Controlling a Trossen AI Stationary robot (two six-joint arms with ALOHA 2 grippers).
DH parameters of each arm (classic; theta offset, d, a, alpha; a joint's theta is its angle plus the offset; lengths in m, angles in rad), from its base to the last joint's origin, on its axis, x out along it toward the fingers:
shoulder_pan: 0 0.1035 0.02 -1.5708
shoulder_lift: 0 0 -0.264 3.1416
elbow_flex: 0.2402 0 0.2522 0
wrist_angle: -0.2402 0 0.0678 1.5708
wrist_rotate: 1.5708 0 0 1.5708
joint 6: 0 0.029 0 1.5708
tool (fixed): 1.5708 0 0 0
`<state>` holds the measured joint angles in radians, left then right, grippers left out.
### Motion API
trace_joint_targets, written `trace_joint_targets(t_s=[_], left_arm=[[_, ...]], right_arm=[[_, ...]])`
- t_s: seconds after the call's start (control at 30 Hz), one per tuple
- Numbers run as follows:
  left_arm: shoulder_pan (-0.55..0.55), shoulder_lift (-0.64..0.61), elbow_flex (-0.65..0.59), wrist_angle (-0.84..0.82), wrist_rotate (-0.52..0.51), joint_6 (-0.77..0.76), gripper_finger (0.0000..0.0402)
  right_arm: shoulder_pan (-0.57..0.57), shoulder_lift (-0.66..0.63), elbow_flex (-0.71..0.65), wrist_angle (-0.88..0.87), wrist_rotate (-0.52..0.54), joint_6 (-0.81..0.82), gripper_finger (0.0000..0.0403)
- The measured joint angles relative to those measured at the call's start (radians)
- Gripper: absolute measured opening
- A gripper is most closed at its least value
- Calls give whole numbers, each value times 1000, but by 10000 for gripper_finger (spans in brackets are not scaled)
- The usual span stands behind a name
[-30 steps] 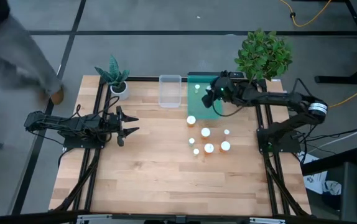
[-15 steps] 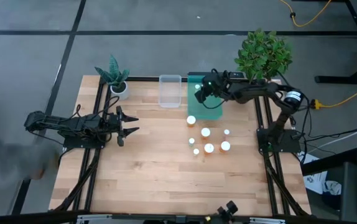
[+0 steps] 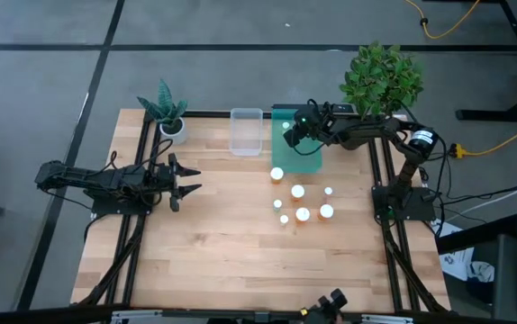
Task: Pick and place medicine bottles into bin by pill shape (circle, oval)
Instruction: Put the blue tablet bottle into the blue bin, then put the pink tablet bottle into the blue bin
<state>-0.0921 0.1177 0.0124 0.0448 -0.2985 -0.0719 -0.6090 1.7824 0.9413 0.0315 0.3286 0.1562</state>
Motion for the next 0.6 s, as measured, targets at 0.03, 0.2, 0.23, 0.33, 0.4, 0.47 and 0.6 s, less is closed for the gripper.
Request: trace_joint_targets(t_s=[0.03, 0.2, 0.23, 0.33, 0.4, 0.47, 0.6], left_arm=[[0, 0, 0, 0, 0, 0, 195], [0, 0, 0, 0, 0, -4, 195], [0, 0, 0, 0, 0, -4, 195], [0, 0, 0, 0, 0, -4, 195], [0, 0, 0, 0, 0, -4, 195], [0, 0, 0, 0, 0, -4, 195], [0, 0, 0, 0, 0, -4, 195]], right_arm=[[0, 0, 0, -1, 0, 0, 135], [0, 0, 0, -9, 1, 0, 174], [0, 0, 0, -9, 1, -2, 181], [-1, -7, 0, -10, 1, -13, 196], [-1, -28, -1, -12, 0, -23, 202], [-2, -63, -1, -16, 1, -31, 205], [0, -166, 0, -84, 0, -27, 206]])
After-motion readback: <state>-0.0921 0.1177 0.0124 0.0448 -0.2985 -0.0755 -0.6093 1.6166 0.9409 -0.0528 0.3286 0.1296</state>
